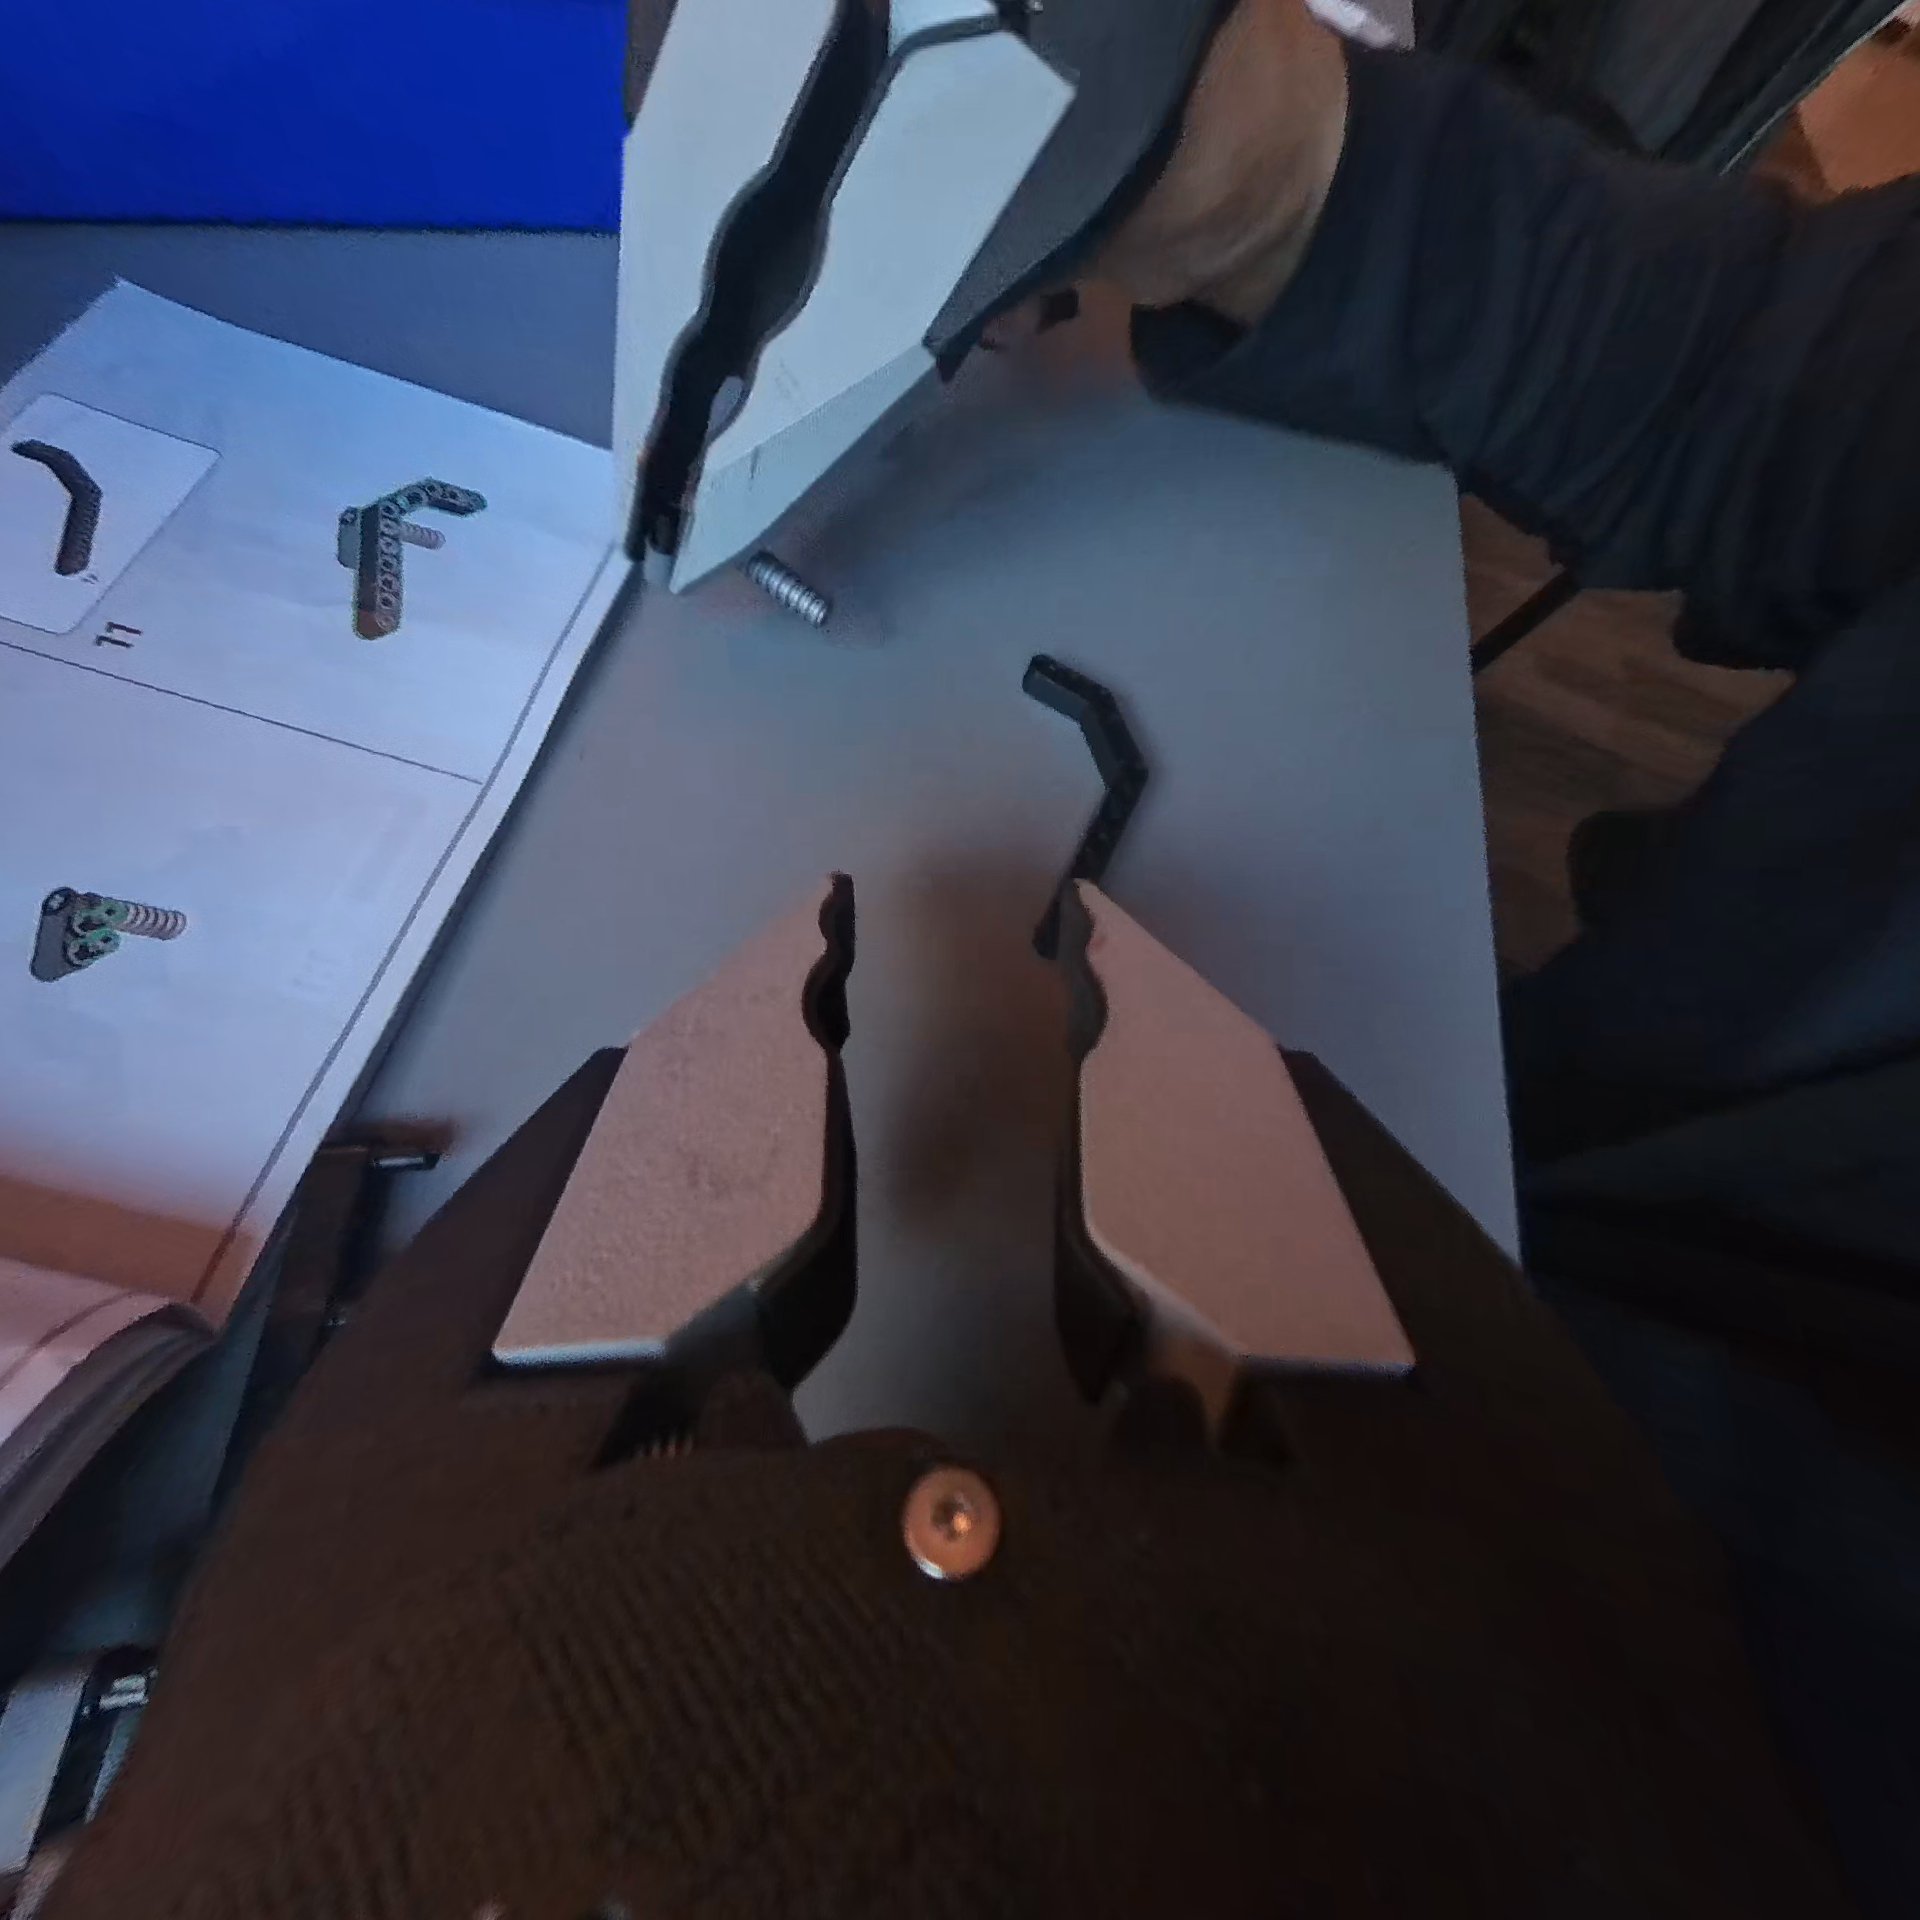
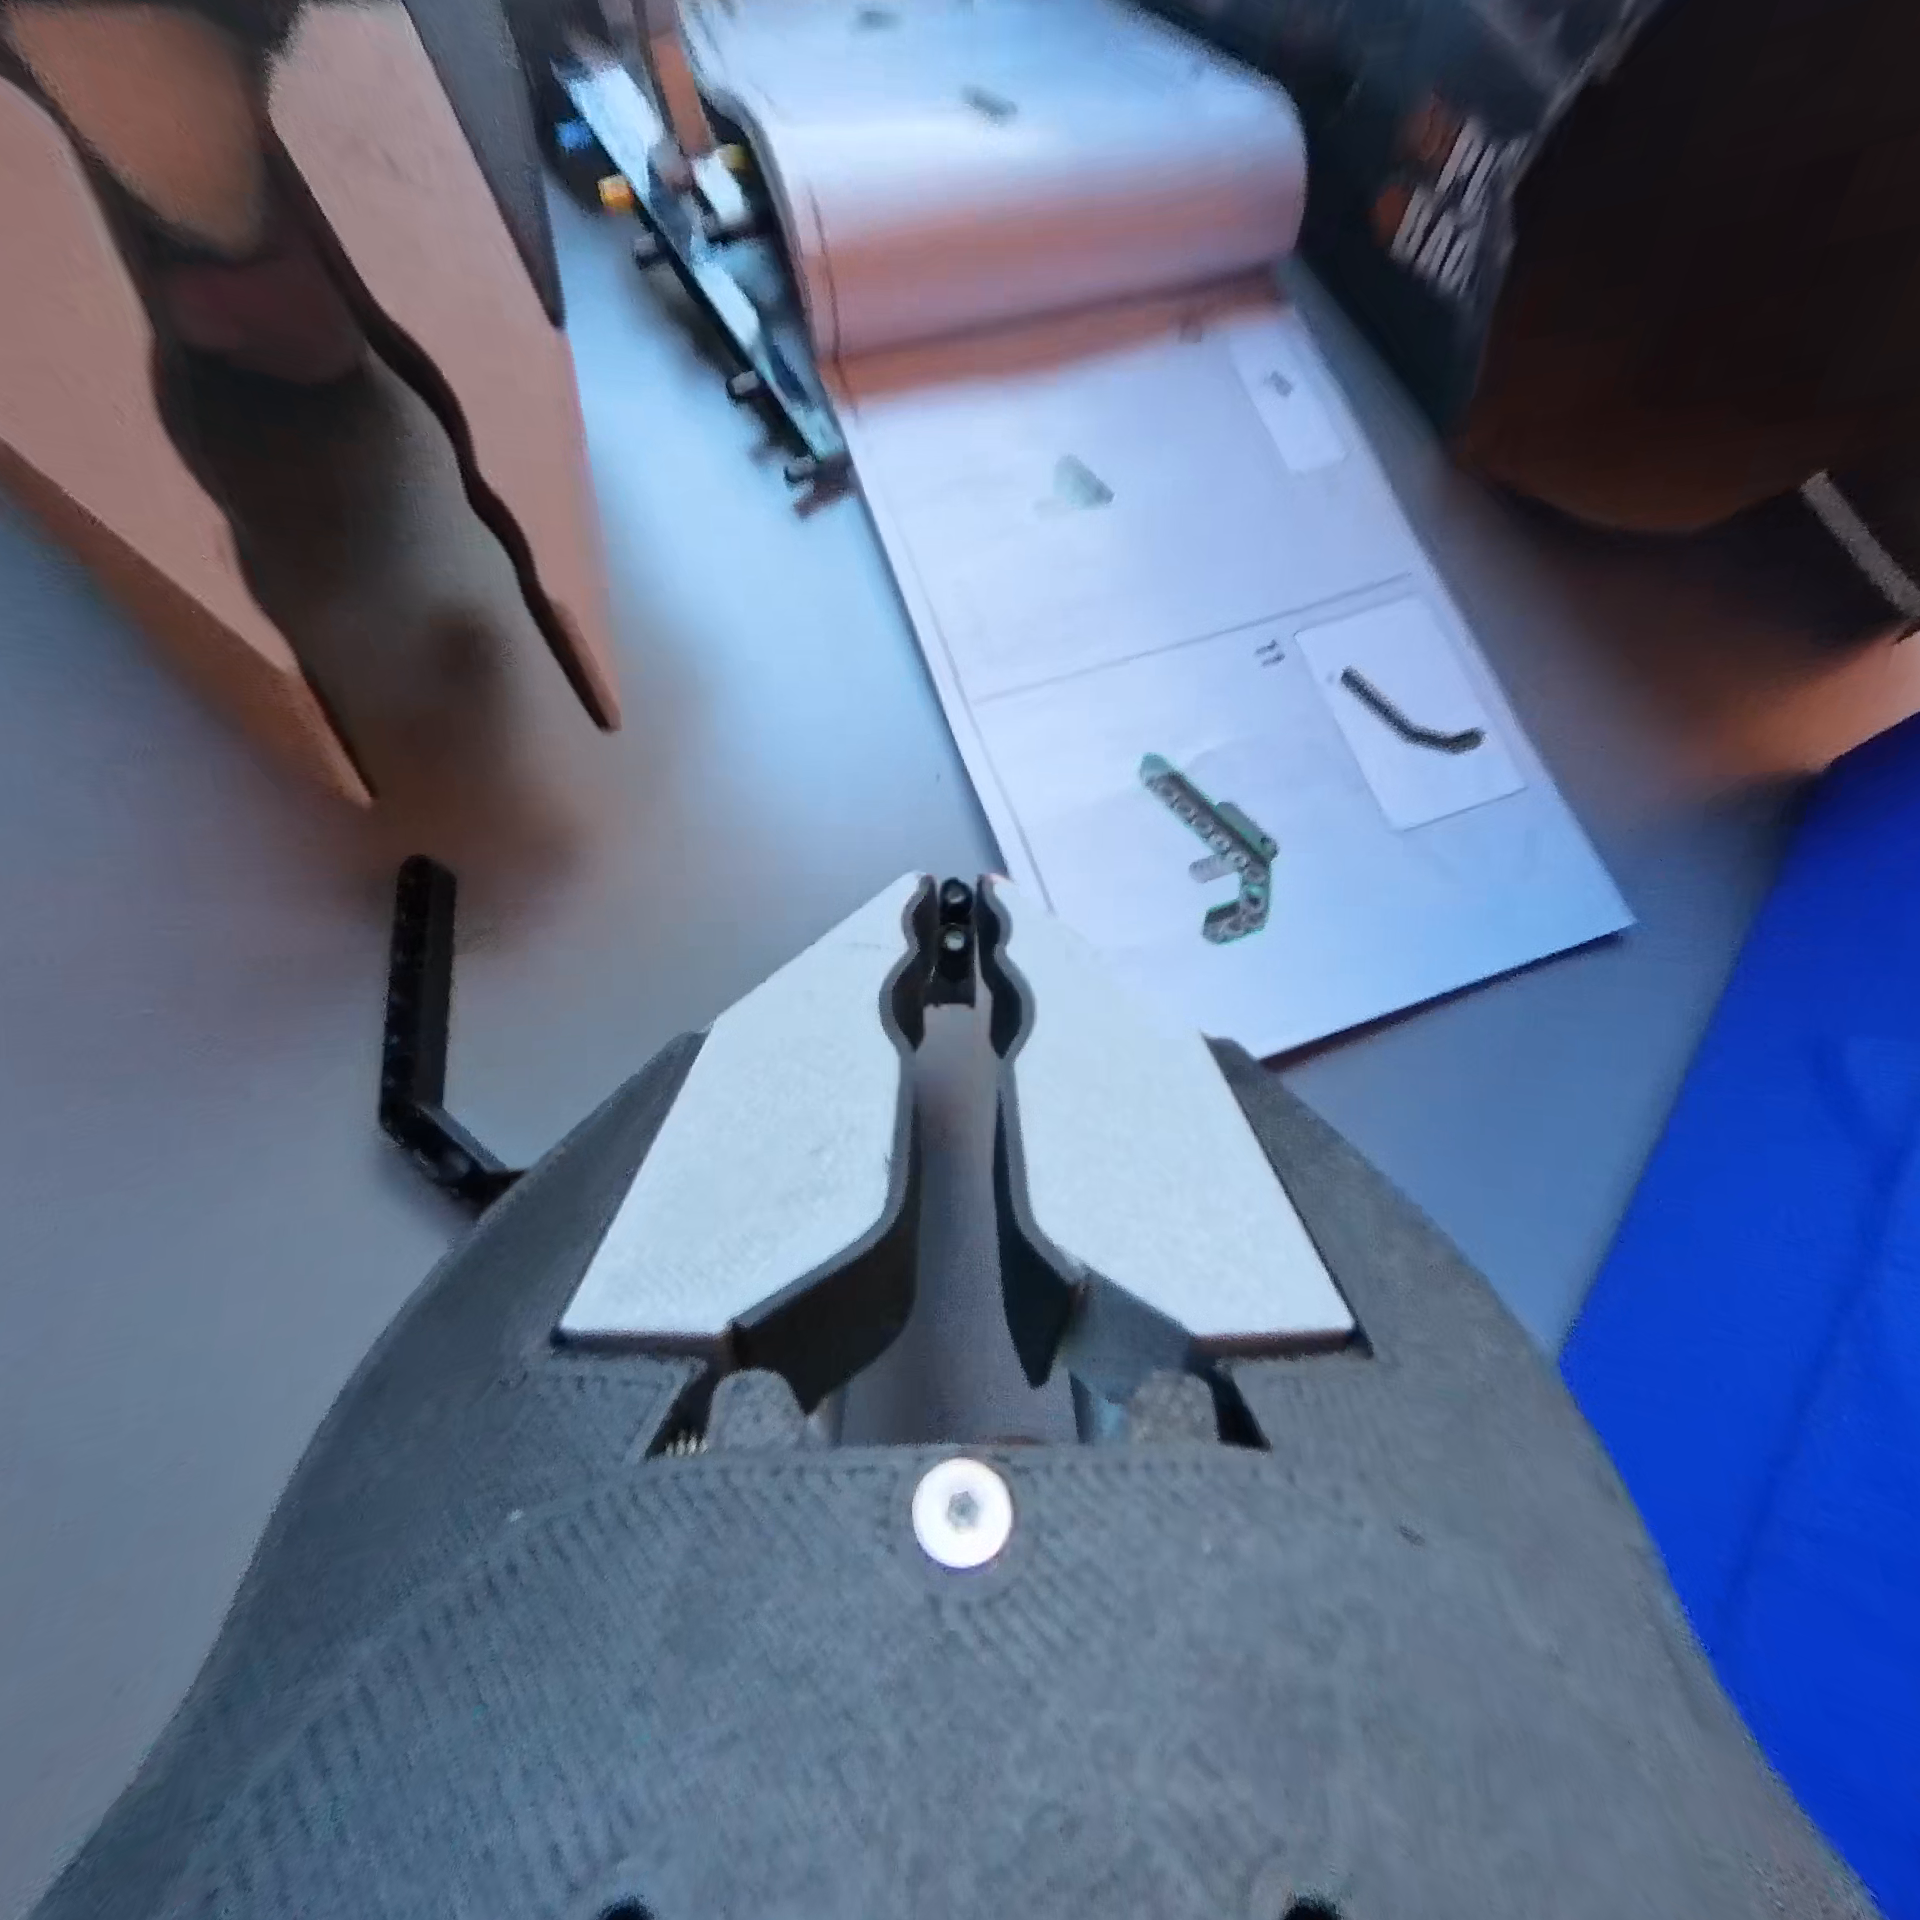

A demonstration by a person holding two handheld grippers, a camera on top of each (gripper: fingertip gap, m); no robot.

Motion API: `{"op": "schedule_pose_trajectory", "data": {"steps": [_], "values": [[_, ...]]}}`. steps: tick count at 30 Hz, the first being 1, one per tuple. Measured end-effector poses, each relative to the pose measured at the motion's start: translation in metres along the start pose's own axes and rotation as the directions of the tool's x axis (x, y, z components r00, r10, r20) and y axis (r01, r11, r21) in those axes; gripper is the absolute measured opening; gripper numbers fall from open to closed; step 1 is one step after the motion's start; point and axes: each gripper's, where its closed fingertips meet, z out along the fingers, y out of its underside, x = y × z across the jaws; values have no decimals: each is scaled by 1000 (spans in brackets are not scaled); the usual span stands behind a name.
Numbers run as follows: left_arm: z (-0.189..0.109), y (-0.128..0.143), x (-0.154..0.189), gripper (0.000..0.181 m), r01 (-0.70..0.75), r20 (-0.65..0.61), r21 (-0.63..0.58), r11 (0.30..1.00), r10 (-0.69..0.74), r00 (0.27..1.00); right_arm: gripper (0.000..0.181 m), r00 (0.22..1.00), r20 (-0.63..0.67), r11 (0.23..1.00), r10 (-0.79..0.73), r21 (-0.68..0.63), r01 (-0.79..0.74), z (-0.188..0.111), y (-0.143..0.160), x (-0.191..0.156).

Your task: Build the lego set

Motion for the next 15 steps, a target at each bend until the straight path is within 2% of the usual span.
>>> {"op": "schedule_pose_trajectory", "data": {"steps": [1, 7, 13, 15], "values": [[-1, -3, 0, 38, 10, -3, 15, 1000, -9, 1000, 5, 1000, -13, 999, -17, 51, 18, -3, -9, 0], [-3, -20, -6, 35, 106, -32, 107, 989, -104, 994, 5, 993, -54, 948, -101, 299, 113, -20, -54, -16], [-1, -35, -8, 34, 165, -84, 180, 970, -152, 985, 5, 968, -125, 934, -218, 260, 244, -15, -57, -28], [2, -38, -8, 27, 160, -80, 185, 970, -147, 986, 5, 959, -149, 929, -242, 249, 273, -15, -59, -31]]}}
